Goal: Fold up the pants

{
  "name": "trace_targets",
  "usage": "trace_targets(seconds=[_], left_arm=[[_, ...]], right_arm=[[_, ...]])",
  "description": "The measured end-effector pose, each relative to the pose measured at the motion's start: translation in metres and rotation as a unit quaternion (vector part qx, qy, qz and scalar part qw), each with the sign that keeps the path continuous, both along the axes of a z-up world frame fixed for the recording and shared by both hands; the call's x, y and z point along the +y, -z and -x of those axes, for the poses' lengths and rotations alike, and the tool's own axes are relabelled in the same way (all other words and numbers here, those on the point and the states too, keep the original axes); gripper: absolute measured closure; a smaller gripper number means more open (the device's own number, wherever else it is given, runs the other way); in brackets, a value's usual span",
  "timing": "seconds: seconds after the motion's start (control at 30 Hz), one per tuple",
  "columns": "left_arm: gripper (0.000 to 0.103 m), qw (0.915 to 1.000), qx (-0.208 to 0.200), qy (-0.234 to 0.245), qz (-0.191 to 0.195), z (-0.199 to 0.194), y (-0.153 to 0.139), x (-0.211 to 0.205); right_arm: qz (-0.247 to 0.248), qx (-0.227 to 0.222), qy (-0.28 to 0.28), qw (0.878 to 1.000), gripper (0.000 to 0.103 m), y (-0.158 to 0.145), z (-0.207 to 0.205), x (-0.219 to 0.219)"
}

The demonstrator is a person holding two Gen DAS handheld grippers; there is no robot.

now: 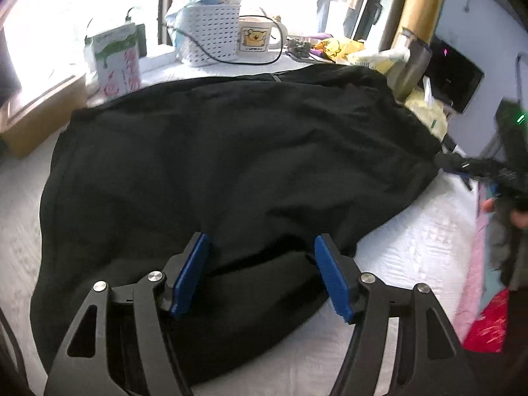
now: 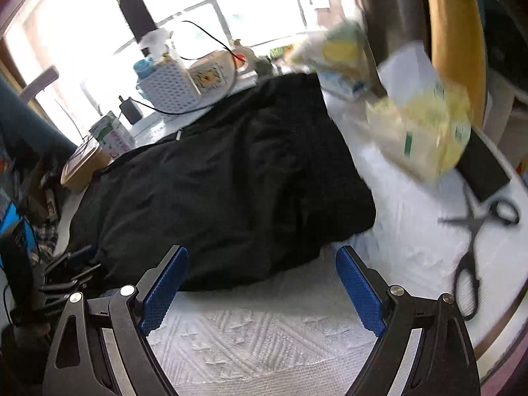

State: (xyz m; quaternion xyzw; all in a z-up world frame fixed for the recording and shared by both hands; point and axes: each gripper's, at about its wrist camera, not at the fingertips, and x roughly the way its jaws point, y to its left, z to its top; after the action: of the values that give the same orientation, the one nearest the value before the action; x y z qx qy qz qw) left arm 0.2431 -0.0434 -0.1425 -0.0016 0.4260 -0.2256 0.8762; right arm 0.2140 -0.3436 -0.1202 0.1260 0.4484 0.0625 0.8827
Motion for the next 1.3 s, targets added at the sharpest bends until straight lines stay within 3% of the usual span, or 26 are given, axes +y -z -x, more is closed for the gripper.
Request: trace_targets(seconds=[0.2,0.47,0.5,0.57,0.6,0.63,0.83,0.97,1.1,1.3], left_arm=[[0.036,0.9974,-0.017,-0.067,0.019,0.006,-0.019,0.049],[0.036,0.9852,-0.038,-0.166,0.018,0.014,-0.029,0.122],[0.036,0.9833,-0.037,-0.177,0.019,0.015,-0.028,0.130],[0.036,0.9804,-0.035,-0.193,0.021,0.015,-0.025,0.138],[0.036,0.9794,-0.035,-0.198,0.024,0.016,-0.024,0.144],[0.036,0.9784,-0.035,-0.202,0.026,0.017,-0.023,0.149],[0.036,0.9781,-0.039,-0.201,0.036,0.022,-0.023,0.158],[0.036,0.9776,-0.042,-0.196,0.063,0.022,-0.027,0.160],[0.036,0.9768,-0.058,-0.189,0.084,0.030,-0.037,0.163],[0.036,0.9731,-0.074,-0.197,0.092,0.043,-0.045,0.182]], right_arm=[[-0.067,-0.011,0.019,0.998,0.011,0.006,-0.027,-0.005],[-0.049,-0.021,0.035,0.998,0.011,0.004,-0.064,0.001],[-0.050,-0.023,0.038,0.998,0.014,0.004,-0.068,0.001],[-0.048,-0.024,0.048,0.997,0.037,0.003,-0.072,-0.002],[-0.048,-0.023,0.053,0.997,0.059,0.002,-0.074,-0.005],[-0.051,-0.024,0.054,0.997,0.073,0.001,-0.074,-0.007],[-0.034,-0.056,0.035,0.997,0.080,-0.024,-0.068,0.001],[-0.006,-0.082,0.004,0.997,0.080,-0.054,-0.074,0.029],[0.027,-0.118,-0.054,0.991,0.080,-0.089,-0.083,0.087],[0.061,-0.124,-0.174,0.975,0.080,-0.096,-0.087,0.200]])
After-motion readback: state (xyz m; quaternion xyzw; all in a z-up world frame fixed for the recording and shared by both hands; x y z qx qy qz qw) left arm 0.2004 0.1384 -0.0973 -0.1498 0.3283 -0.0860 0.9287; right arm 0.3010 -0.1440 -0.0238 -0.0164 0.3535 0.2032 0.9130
